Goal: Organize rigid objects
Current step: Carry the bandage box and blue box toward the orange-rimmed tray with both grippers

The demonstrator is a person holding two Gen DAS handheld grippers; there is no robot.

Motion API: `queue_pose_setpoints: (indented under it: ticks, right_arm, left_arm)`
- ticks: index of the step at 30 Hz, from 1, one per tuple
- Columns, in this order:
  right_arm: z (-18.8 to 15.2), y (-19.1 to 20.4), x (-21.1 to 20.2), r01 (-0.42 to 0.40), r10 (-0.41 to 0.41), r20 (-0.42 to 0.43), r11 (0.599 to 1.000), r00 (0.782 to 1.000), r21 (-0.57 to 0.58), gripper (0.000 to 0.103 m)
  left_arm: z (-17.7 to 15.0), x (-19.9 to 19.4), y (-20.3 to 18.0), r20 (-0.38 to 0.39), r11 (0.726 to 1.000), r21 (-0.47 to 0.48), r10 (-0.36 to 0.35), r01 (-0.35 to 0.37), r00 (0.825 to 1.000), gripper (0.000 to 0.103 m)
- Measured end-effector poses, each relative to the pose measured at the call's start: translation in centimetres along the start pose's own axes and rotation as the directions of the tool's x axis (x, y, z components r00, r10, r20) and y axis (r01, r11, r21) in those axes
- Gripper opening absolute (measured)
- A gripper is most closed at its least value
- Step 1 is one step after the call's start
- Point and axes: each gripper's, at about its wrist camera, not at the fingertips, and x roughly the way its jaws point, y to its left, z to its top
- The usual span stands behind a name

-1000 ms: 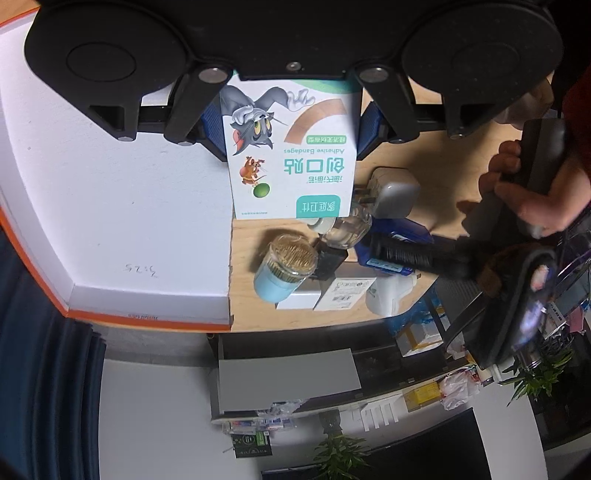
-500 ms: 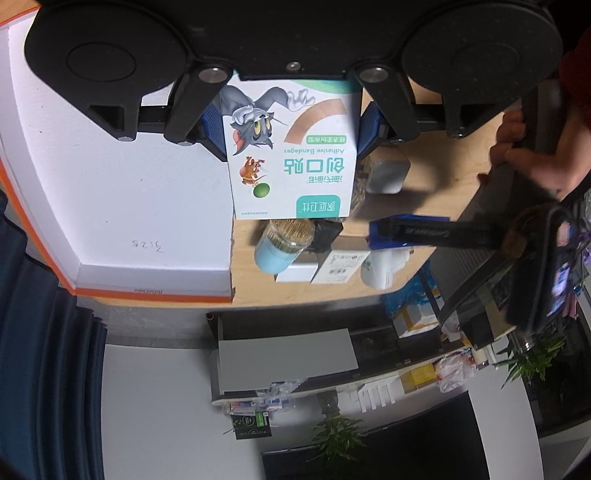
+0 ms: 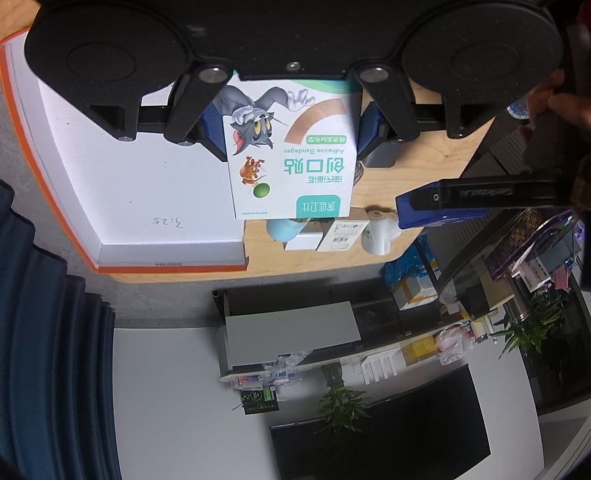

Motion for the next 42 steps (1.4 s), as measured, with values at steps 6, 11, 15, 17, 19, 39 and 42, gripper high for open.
queue_pose_setpoints:
  ticks: [6, 11, 15, 17, 19, 39, 42]
  right_arm:
    - [0.3, -1.3, -1.3, 0.011, -0.012, 0.026, 1.0, 1.0, 0.02, 0.084]
    - [0.6, -2.7, -2.5, 0.032, -0.034, 0.056, 0.999, 0.998, 0.041, 0.084]
    - [0.9, -4.1, -3.4, 0.052, -0.057, 0.081, 0.997, 0.995, 0.06, 0.084]
    - [1.1, -4.8, -3.8, 0.061, -0.067, 0.091, 0.996, 0.994, 0.071, 0.084]
    - [1.2, -5.4, -4.1, 0.07, -0.077, 0.099, 0.994, 0.992, 0.08, 0.084]
    - [1.9, -9.2, -5.3, 0.14, -0.159, 0.137, 0.98, 0.978, 0.14, 0.084]
    - [2.0, -9.7, -5.2, 0.147, -0.167, 0.139, 0.978, 0.976, 0.146, 0.084]
  left_arm:
    - [0.1, -1.1, -1.9, 0.019, 1.0, -0.011, -0.007, 0.007, 1.0, 0.093]
    - [0.3, -1.5, -3.8, 0.03, 1.0, 0.0, -0.019, 0.019, 0.999, 0.093]
    - [0.5, -1.6, -5.4, 0.035, 0.999, 0.022, -0.034, 0.033, 0.999, 0.093]
    - [0.5, -1.7, -6.0, 0.038, 0.999, 0.027, -0.044, 0.043, 0.998, 0.093]
    - [0.5, -1.7, -6.6, 0.039, 0.998, 0.031, -0.055, 0.054, 0.998, 0.093]
    - [0.9, -0.6, -11.4, 0.023, 0.99, 0.099, -0.1, 0.098, 0.995, 0.093]
    - [0.9, -0.5, -11.9, 0.023, 0.989, 0.108, -0.103, 0.1, 0.994, 0.093]
